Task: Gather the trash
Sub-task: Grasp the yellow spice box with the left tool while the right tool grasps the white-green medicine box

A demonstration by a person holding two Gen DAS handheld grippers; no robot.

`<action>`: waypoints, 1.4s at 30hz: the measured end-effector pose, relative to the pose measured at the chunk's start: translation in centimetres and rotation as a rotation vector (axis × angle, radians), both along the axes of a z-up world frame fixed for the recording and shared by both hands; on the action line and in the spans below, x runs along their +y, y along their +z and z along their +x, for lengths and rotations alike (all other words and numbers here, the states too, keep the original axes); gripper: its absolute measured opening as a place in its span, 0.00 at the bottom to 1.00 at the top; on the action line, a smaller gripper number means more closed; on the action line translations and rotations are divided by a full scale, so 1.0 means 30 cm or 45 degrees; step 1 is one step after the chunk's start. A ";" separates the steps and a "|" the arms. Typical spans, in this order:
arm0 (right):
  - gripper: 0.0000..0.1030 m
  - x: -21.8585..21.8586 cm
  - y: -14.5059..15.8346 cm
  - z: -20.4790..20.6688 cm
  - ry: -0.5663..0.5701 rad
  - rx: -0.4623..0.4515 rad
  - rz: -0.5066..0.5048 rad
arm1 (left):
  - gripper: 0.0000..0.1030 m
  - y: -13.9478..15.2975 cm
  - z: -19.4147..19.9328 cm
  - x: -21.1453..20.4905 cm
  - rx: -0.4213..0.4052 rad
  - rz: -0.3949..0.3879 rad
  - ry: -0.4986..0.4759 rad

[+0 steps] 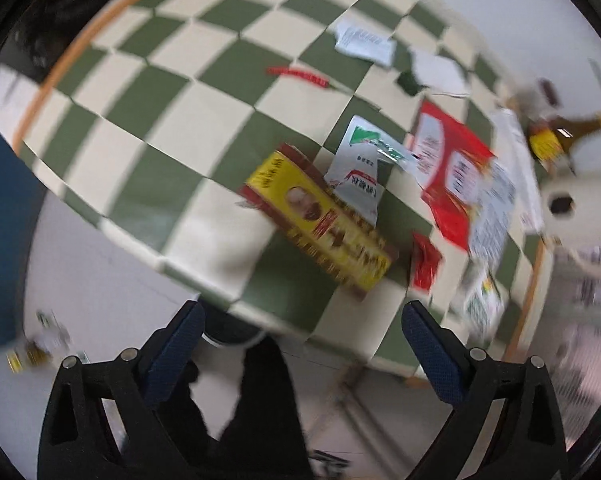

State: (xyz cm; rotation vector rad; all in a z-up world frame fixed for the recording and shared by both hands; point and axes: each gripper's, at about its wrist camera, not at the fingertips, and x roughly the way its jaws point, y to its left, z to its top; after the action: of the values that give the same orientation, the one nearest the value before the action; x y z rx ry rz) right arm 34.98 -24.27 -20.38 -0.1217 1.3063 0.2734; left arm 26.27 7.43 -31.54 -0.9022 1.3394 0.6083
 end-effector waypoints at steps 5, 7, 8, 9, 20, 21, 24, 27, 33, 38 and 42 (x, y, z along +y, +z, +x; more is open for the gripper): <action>1.00 0.138 -0.167 0.142 0.399 0.083 -0.267 | 0.93 -0.143 0.126 0.011 0.049 -0.113 0.196; 1.00 0.192 -0.233 0.185 0.546 0.118 -0.339 | 0.81 -0.171 0.147 0.002 0.087 -0.111 0.239; 1.00 0.218 -0.263 0.202 0.608 0.129 -0.373 | 0.79 -0.177 0.152 -0.008 0.107 -0.097 0.245; 1.00 0.234 -0.280 0.211 0.657 0.132 -0.392 | 0.71 -0.179 0.154 -0.020 0.123 -0.075 0.232; 0.89 0.310 -0.420 0.285 0.765 0.164 -0.406 | 0.71 -0.072 0.085 -0.183 0.240 0.257 -0.266; 0.89 0.296 -0.420 0.305 0.688 0.183 -0.372 | 0.72 -0.067 0.071 -0.184 0.236 0.246 -0.258; 0.90 0.257 -0.404 0.357 0.467 0.298 -0.175 | 0.73 -0.072 0.035 -0.161 0.217 0.174 -0.173; 0.91 0.258 -0.396 0.380 0.450 0.389 -0.050 | 0.73 -0.105 -0.004 -0.109 0.233 0.119 -0.074; 0.91 0.356 -0.441 0.345 0.672 0.197 -0.257 | 0.54 -0.132 0.014 -0.047 0.216 0.193 -0.027; 0.72 0.363 -0.485 0.332 0.621 0.158 -0.236 | 0.53 -0.099 0.027 -0.122 0.269 0.402 -0.211; 0.71 0.330 -0.488 0.298 0.547 0.107 -0.218 | 0.53 -0.081 0.019 -0.172 0.272 0.469 -0.289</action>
State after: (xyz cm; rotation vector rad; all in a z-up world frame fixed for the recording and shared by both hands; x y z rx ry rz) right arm 43.91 -14.36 -35.01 -0.5445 1.3780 0.5361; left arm 26.83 2.27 -33.96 -0.3885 1.4348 0.7580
